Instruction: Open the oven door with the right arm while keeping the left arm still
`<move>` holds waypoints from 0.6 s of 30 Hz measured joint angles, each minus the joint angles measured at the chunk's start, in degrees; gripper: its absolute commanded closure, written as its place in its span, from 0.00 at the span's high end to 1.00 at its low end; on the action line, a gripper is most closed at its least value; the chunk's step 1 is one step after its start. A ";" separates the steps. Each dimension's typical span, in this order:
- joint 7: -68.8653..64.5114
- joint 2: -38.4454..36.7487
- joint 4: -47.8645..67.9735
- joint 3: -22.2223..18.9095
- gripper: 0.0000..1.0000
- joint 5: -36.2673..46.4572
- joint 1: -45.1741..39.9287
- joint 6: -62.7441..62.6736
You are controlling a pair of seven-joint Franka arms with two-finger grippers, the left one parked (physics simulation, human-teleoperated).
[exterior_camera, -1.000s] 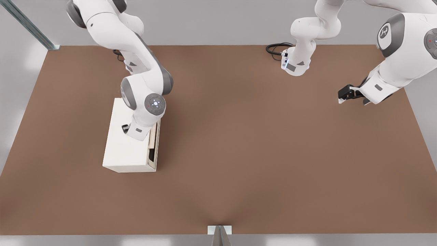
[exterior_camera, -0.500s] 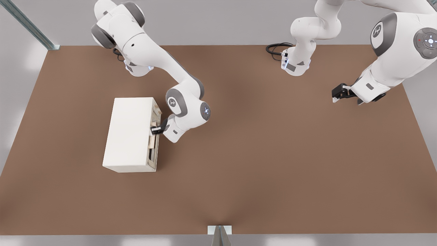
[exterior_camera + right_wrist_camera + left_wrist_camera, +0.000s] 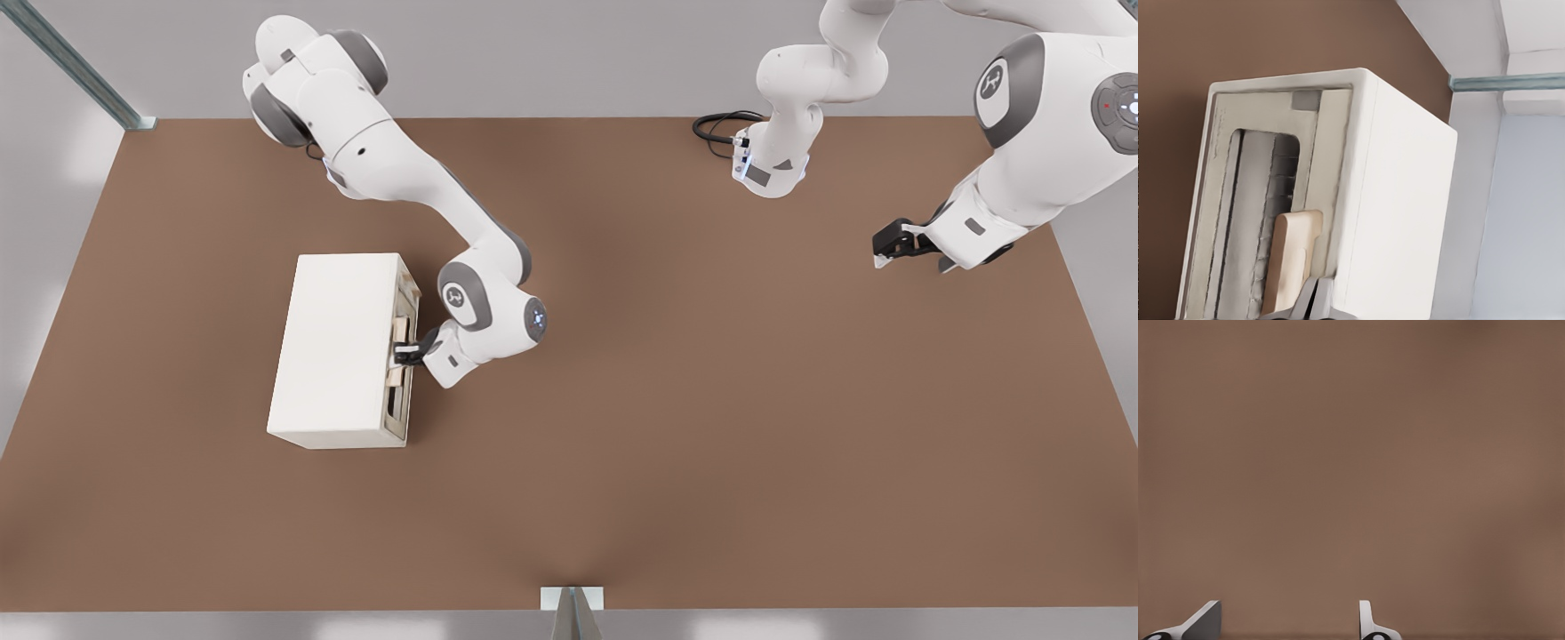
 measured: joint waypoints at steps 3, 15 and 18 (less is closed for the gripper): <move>1.37 0.34 0.00 -0.01 0.21 -0.04 0.08 0.02; 5.04 1.17 0.19 -0.02 0.21 -0.02 0.04 0.62; 5.91 2.64 2.42 0.08 0.21 0.21 1.37 0.91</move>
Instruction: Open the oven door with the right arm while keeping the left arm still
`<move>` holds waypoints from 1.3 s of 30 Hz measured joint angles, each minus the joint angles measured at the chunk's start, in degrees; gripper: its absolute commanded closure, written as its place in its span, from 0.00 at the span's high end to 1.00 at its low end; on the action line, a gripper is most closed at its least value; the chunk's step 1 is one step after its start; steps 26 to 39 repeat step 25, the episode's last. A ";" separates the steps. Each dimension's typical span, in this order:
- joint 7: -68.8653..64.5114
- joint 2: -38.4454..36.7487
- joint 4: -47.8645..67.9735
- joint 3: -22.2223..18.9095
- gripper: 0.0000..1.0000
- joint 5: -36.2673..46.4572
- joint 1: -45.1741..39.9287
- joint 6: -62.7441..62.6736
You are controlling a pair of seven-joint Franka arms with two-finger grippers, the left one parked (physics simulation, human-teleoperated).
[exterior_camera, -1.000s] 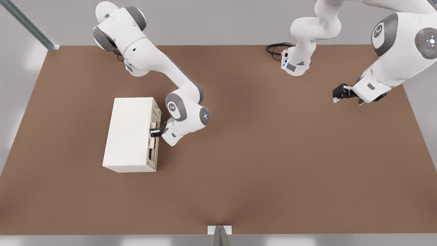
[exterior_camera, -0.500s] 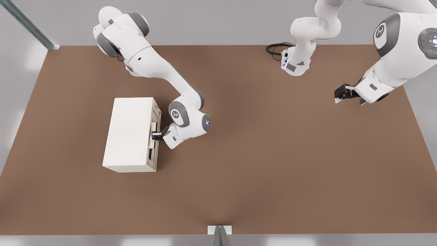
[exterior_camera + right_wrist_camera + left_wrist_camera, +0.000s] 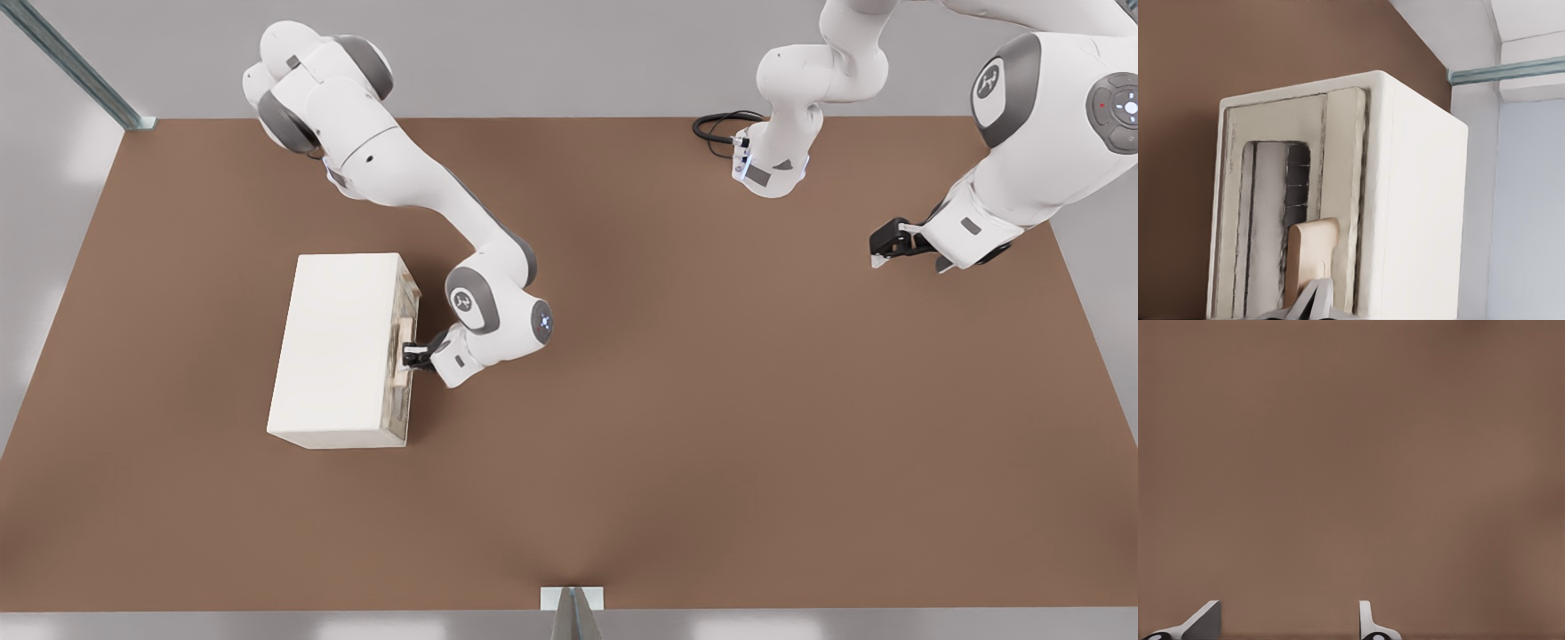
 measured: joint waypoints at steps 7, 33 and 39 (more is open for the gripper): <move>2.30 -3.09 11.10 0.23 1.00 19.10 -1.90 2.97; -27.46 -25.02 8.34 -13.09 1.00 46.67 -27.30 6.54; -27.46 -25.02 8.34 -13.09 1.00 46.67 -27.30 6.54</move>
